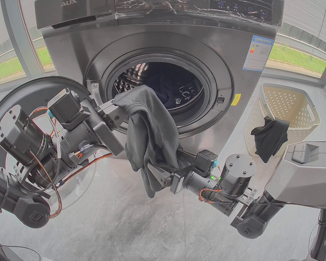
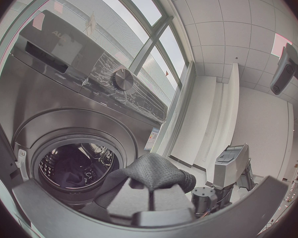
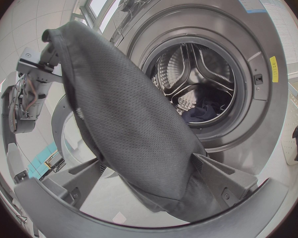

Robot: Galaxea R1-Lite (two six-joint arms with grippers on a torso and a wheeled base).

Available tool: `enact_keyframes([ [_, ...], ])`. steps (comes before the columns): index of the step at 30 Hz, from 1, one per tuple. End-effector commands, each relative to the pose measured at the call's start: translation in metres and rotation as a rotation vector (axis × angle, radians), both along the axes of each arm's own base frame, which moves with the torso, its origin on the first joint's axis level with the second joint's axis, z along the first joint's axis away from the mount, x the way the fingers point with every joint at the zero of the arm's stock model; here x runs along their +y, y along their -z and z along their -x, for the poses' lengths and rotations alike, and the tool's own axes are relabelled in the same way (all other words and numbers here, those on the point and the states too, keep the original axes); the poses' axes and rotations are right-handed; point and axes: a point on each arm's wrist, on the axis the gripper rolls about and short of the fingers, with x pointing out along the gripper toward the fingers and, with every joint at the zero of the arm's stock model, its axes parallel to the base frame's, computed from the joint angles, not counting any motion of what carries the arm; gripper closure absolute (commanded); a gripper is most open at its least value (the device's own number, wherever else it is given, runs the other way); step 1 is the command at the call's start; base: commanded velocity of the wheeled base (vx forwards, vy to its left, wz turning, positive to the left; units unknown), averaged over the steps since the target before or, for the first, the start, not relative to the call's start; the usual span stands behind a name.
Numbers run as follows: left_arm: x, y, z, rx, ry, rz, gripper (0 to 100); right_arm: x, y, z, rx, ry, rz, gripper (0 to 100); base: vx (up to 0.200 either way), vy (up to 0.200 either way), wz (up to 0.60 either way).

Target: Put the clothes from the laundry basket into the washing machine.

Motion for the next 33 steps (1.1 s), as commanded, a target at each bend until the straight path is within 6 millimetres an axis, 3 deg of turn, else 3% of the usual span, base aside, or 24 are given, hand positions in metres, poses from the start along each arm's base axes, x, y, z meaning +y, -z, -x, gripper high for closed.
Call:
enact_keyframes([
  [1,0.000,-0.004,0.003,-0.012,0.008,0.008,100,0.010,0.014,-0.012,0.002,0.001,0.006,0,0.000,0.000,0.00],
  [15,-0.003,-0.005,0.004,-0.018,0.016,0.013,100,0.028,0.041,-0.029,0.010,0.001,0.015,0,0.000,0.000,0.00],
  [23,-0.003,-0.007,0.003,-0.020,0.002,0.022,100,0.034,0.040,-0.033,-0.004,0.001,-0.005,0,0.000,0.000,0.00],
  [24,-0.003,-0.007,0.004,-0.019,0.001,0.025,100,0.034,0.039,-0.034,-0.006,0.003,-0.010,100,0.000,0.000,0.00],
  [33,0.001,-0.009,0.000,-0.018,-0.038,0.039,100,0.023,0.033,-0.041,-0.011,0.038,-0.019,100,0.000,0.000,0.00],
])
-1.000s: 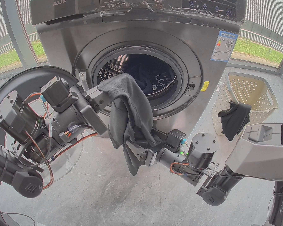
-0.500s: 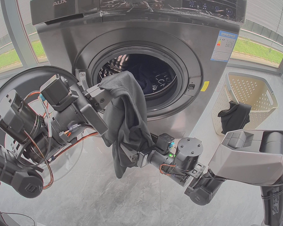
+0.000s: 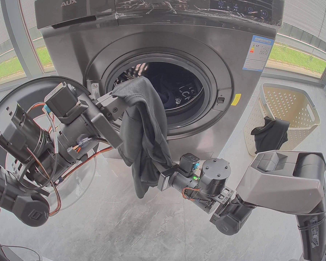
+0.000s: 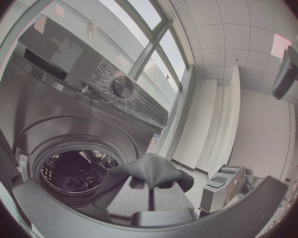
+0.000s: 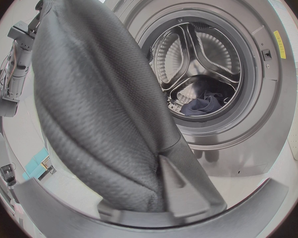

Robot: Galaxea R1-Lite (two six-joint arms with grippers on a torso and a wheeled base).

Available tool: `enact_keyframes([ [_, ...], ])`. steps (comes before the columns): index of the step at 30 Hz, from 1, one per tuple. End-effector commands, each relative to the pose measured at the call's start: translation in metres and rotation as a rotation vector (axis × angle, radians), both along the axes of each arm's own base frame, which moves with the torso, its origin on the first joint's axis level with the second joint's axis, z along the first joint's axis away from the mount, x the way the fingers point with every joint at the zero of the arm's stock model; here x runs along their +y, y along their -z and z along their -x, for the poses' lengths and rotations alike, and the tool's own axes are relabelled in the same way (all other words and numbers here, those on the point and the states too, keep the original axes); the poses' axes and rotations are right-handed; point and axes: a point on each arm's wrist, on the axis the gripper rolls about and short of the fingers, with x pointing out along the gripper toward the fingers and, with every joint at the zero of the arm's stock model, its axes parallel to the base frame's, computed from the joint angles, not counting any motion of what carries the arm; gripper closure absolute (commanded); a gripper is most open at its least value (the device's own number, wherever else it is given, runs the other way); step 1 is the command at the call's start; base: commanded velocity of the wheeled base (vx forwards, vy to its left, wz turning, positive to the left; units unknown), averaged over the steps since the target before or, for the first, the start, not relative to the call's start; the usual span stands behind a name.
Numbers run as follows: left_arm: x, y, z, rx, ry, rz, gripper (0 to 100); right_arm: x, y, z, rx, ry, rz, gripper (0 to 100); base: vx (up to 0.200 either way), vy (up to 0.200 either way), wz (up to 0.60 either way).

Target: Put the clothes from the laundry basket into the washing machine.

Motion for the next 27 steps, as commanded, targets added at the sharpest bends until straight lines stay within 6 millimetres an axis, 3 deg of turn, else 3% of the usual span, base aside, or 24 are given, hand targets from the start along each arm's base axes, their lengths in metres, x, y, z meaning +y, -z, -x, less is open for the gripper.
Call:
enact_keyframes([
  [1,0.004,-0.001,-0.002,0.002,-0.025,0.007,100,-0.011,-0.008,-0.006,-0.008,0.031,-0.010,100,0.000,0.000,0.00],
  [8,0.026,0.014,-0.014,0.075,-0.123,-0.039,100,-0.044,-0.053,-0.011,-0.068,0.104,-0.060,100,0.000,0.000,0.00],
  [13,0.035,0.037,-0.021,0.170,-0.159,-0.098,100,-0.051,-0.074,-0.007,-0.104,0.112,-0.089,100,0.000,0.000,0.00],
  [22,0.036,0.098,-0.034,0.317,-0.192,-0.249,100,-0.046,-0.086,-0.001,-0.129,0.093,-0.116,100,0.000,0.000,0.00],
  [27,0.033,0.108,-0.033,0.309,-0.168,-0.279,100,-0.044,-0.087,0.000,-0.131,0.087,-0.118,100,0.000,0.000,0.00],
])
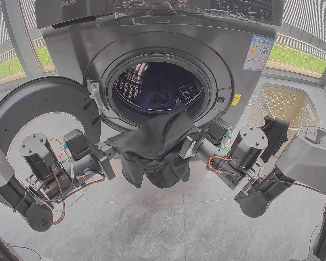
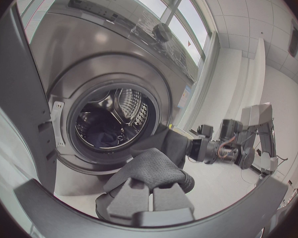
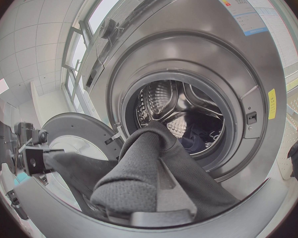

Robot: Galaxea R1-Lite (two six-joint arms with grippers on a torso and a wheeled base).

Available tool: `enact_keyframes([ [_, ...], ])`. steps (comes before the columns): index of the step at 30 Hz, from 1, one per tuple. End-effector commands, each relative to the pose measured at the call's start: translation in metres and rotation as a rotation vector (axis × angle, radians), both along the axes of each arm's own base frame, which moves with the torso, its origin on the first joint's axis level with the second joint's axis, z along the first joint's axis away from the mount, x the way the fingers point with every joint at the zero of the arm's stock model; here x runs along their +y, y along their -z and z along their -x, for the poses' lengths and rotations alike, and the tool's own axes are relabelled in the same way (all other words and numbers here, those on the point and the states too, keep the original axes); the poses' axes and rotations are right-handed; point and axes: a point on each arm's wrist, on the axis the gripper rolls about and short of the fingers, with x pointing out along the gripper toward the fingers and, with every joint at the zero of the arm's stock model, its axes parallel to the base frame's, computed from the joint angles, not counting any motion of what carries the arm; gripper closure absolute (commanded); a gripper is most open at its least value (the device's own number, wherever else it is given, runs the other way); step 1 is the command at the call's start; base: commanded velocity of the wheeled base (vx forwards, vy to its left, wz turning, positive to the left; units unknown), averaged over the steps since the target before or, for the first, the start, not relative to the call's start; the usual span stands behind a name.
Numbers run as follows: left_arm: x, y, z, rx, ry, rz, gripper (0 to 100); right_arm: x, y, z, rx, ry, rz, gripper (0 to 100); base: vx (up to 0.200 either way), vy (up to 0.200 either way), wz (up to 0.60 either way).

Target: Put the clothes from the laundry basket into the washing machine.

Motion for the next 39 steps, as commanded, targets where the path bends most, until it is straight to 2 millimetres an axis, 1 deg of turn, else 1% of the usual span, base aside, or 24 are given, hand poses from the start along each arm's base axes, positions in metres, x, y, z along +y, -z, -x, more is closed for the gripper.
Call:
enact_keyframes([
  [1,-0.003,0.021,-0.002,0.068,0.014,-0.037,100,0.001,-0.006,0.003,-0.013,-0.007,-0.011,100,0.000,0.000,0.00],
  [2,-0.003,0.023,-0.002,0.075,0.016,-0.040,0,0.001,-0.007,0.003,-0.016,-0.007,-0.013,100,0.000,0.000,0.00],
  [3,-0.004,0.023,-0.001,0.079,0.019,-0.040,0,0.001,-0.008,0.003,-0.018,-0.007,-0.015,100,0.000,0.000,0.00],
  [5,-0.003,0.031,0.004,0.110,0.025,-0.056,0,0.001,-0.012,0.004,-0.026,-0.009,-0.022,100,0.000,0.000,0.00],
  [8,-0.006,0.045,0.006,0.162,0.042,-0.083,0,0.004,-0.014,0.006,-0.032,-0.018,-0.027,100,0.000,0.000,0.00],
  [10,-0.011,0.051,0.005,0.181,0.057,-0.095,0,0.008,-0.015,0.009,-0.033,-0.030,-0.028,100,0.000,0.000,0.00],
  [13,-0.019,0.069,0.009,0.232,0.087,-0.139,0,0.012,-0.016,0.013,-0.037,-0.045,-0.030,100,0.000,0.000,0.00],
  [15,-0.022,0.082,0.016,0.263,0.116,-0.191,0,0.012,-0.019,0.013,-0.044,-0.045,-0.036,100,0.000,0.000,0.00],
  [18,-0.024,0.101,0.027,0.301,0.149,-0.280,0,0.011,-0.024,0.007,-0.046,-0.032,-0.037,100,0.000,0.000,0.00],
  [21,-0.028,0.112,0.031,0.319,0.173,-0.324,0,0.011,-0.031,0.002,-0.067,-0.025,-0.052,100,0.000,0.000,0.00],
  [24,-0.030,0.118,0.032,0.336,0.187,-0.338,0,0.012,-0.031,0.002,-0.069,-0.025,-0.054,100,0.000,0.000,0.00],
  [29,-0.033,0.117,0.037,0.337,0.206,-0.342,0,0.011,-0.032,0.002,-0.072,-0.024,-0.058,100,0.000,0.000,0.00],
  [32,-0.034,0.114,0.035,0.323,0.221,-0.331,0,0.011,-0.031,0.003,-0.069,-0.025,-0.057,100,0.000,0.000,0.00],
  [39,-0.049,0.085,-0.013,0.143,0.150,-0.209,0,0.014,-0.032,0.011,-0.068,-0.044,-0.056,100,0.000,0.000,0.00],
])
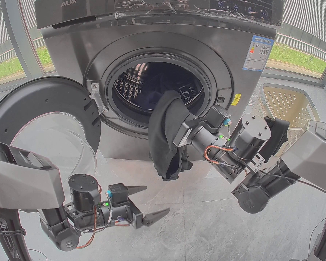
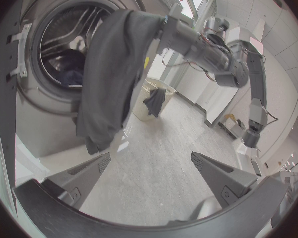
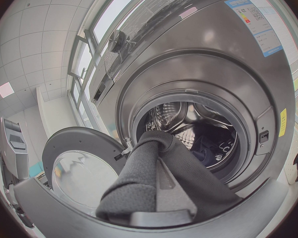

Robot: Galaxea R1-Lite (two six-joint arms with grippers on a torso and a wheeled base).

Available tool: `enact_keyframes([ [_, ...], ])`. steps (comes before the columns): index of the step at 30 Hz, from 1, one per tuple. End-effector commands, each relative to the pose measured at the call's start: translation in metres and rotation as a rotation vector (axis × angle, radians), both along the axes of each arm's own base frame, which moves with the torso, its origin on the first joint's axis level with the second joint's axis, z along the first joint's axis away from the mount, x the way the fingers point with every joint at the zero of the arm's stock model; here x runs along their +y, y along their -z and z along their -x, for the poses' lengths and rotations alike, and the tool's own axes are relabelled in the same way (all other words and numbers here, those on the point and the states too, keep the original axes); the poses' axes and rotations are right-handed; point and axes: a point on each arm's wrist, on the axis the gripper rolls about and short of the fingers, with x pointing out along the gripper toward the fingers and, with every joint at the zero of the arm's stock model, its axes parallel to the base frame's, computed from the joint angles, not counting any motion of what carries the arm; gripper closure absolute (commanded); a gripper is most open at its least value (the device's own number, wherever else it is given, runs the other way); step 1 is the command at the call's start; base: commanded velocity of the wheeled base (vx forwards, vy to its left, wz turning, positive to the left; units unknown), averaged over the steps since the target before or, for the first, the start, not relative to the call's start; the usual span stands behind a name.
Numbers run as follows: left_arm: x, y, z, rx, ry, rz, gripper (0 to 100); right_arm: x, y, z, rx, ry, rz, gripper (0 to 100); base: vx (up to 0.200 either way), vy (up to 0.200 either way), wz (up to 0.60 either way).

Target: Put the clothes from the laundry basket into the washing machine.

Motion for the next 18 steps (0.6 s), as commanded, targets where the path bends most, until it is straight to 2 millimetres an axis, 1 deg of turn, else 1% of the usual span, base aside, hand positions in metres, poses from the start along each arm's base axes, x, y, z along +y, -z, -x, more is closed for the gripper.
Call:
enact_keyframes([
  [1,-0.010,-0.021,-0.035,-0.121,-0.041,0.095,0,0.001,-0.001,0.006,0.002,-0.013,0.002,100,0.000,0.000,0.00],
  [3,-0.015,-0.027,-0.044,-0.141,-0.044,0.128,0,0.003,-0.001,0.008,0.000,-0.019,0.002,100,0.000,0.000,0.00],
  [8,-0.026,-0.027,-0.060,-0.167,-0.044,0.163,0,0.003,-0.001,0.009,0.001,-0.021,0.003,100,0.000,0.000,0.00],
  [9,-0.028,-0.027,-0.064,-0.171,-0.044,0.169,0,0.006,-0.002,0.012,0.002,-0.032,0.002,100,0.000,0.000,0.00],
  [12,-0.033,-0.022,-0.071,-0.175,-0.044,0.174,0,0.010,-0.002,0.015,0.002,-0.044,0.002,100,0.000,0.000,0.00],
  [16,-0.039,-0.015,-0.085,-0.186,-0.052,0.184,0,0.016,-0.007,0.026,-0.001,-0.066,-0.006,100,0.000,0.000,0.00],
  [18,-0.040,-0.015,-0.085,-0.187,-0.052,0.185,0,0.015,-0.007,0.026,0.001,-0.065,-0.005,100,0.000,0.000,0.00],
])
